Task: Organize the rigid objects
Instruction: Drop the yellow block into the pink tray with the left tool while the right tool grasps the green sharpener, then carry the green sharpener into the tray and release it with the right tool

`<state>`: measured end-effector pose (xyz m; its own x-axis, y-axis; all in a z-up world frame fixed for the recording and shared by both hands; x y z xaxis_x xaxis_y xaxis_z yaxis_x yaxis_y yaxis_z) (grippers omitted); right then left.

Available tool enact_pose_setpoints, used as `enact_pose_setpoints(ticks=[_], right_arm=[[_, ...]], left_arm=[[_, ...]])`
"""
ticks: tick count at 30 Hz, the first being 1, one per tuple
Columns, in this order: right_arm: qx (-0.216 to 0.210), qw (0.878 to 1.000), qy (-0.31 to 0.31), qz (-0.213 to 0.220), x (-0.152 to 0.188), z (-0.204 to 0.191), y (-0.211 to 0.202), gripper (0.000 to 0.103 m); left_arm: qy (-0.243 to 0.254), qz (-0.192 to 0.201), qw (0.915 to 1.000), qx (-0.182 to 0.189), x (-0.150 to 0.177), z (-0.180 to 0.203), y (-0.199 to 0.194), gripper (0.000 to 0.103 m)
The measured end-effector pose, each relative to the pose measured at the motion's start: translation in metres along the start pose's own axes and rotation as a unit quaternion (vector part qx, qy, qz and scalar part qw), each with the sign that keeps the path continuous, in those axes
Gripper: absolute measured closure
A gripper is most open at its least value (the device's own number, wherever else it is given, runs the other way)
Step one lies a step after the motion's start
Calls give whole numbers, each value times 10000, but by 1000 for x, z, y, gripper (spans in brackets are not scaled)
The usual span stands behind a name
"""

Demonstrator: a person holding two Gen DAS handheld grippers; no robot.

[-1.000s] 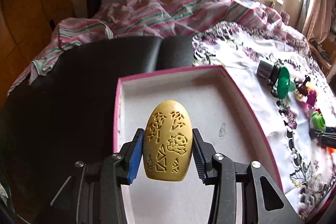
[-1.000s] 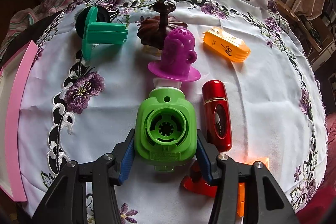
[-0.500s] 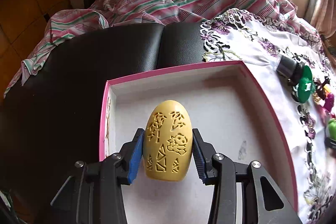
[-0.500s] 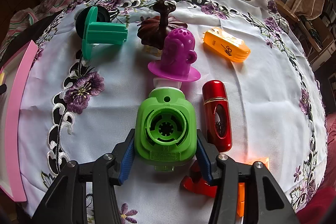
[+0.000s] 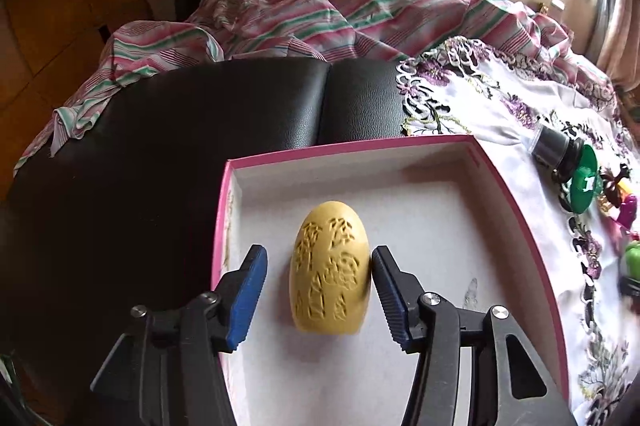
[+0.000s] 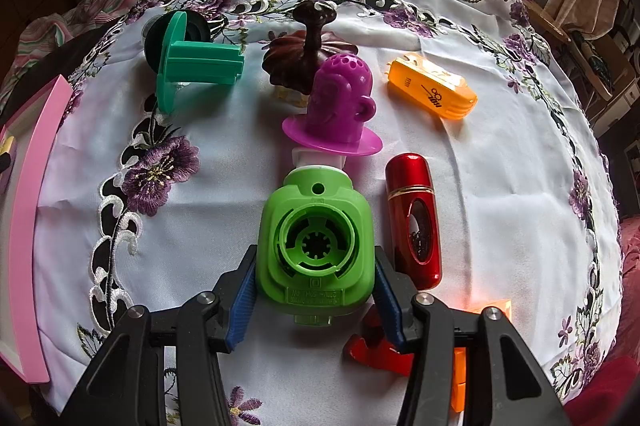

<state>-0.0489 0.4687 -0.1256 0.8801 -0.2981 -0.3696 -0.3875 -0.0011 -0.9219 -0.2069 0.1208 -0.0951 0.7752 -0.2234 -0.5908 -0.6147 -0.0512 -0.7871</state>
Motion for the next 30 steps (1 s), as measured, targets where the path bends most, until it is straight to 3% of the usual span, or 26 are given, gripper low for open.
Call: enact_pose_setpoints(ticks=[6,11,13,21,30], right_arm=[[17,10000,-19,-1,-1,0,-1,50],[45,10000,-46,2,-1,-1,-1,50],[54,10000,-53,3,0,-1,-1,50],[106,9999,-100,10,1,-3,-1,50],[226,9995,-203,41,3,-8,-3,50]], left_arm=[[-242,248,9994,61,11,-14,-33,42],[-570,404,9968,378,23,-27,-68,36],[-639,455,9958,463,29,-29,-80,29],[-840,473,9915,869,53,-36,-114,27],[-962,477,9912,777,85,-62,-133,26]])
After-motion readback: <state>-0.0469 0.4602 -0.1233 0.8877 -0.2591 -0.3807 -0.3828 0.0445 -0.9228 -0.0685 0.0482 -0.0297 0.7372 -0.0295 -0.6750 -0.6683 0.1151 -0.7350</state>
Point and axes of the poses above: each gripper's, at about its wrist camera, not at the fingertips, and y roughly the way its jaws point, z to its right, x to its underside, the point moved 4 cm from there along y, roughly the way its jaws point, and after that the axes turned 10 degrees about -x, right-handed, at the moved point
